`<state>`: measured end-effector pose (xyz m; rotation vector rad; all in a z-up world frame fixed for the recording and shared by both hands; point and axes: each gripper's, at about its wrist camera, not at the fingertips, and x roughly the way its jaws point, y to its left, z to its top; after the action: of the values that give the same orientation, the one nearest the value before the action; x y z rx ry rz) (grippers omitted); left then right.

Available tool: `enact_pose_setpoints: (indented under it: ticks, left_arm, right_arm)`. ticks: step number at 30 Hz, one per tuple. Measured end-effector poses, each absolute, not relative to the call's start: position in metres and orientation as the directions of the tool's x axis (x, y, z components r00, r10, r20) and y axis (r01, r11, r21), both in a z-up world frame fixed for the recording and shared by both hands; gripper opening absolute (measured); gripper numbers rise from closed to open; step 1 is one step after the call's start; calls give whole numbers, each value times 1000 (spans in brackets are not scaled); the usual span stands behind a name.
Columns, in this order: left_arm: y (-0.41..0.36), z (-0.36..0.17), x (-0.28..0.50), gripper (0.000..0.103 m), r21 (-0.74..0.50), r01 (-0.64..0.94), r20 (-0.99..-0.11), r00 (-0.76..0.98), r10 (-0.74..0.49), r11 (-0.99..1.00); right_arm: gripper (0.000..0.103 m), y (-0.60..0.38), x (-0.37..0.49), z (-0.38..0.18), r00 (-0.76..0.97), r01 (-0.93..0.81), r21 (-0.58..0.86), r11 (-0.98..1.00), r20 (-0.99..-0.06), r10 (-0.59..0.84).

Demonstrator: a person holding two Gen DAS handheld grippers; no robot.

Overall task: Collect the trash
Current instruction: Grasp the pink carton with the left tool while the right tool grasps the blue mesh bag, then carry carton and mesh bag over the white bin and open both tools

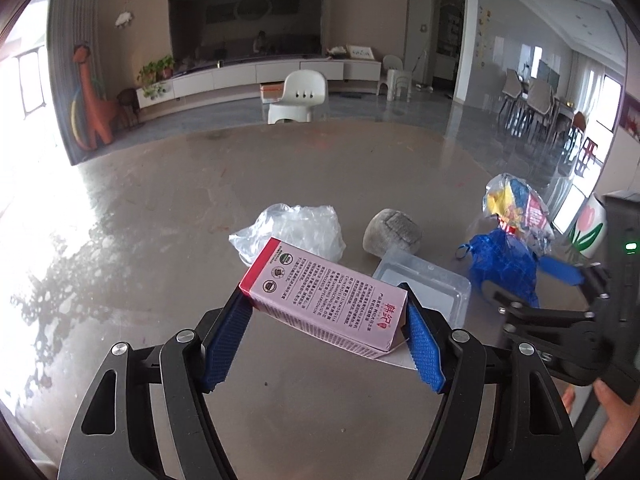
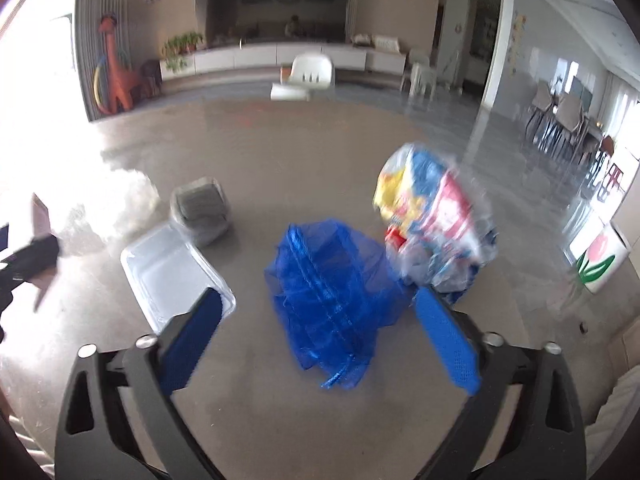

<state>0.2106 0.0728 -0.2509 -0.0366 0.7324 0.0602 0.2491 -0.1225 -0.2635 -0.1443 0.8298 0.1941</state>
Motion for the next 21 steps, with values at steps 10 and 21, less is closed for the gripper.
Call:
enact_pose_setpoints:
  ticks: [10,21]
  left_arm:
    - [65,-237,193,71,-19,-47,-648,761,24,999]
    - [-7,-211,147,71,-37,126,-621,774,-122,991]
  right_arm:
    - [9,-132,203,-225,701,-269,-41,962,-693,167]
    - [9,-196,83,-142,813,-193,-61,979,-569,125]
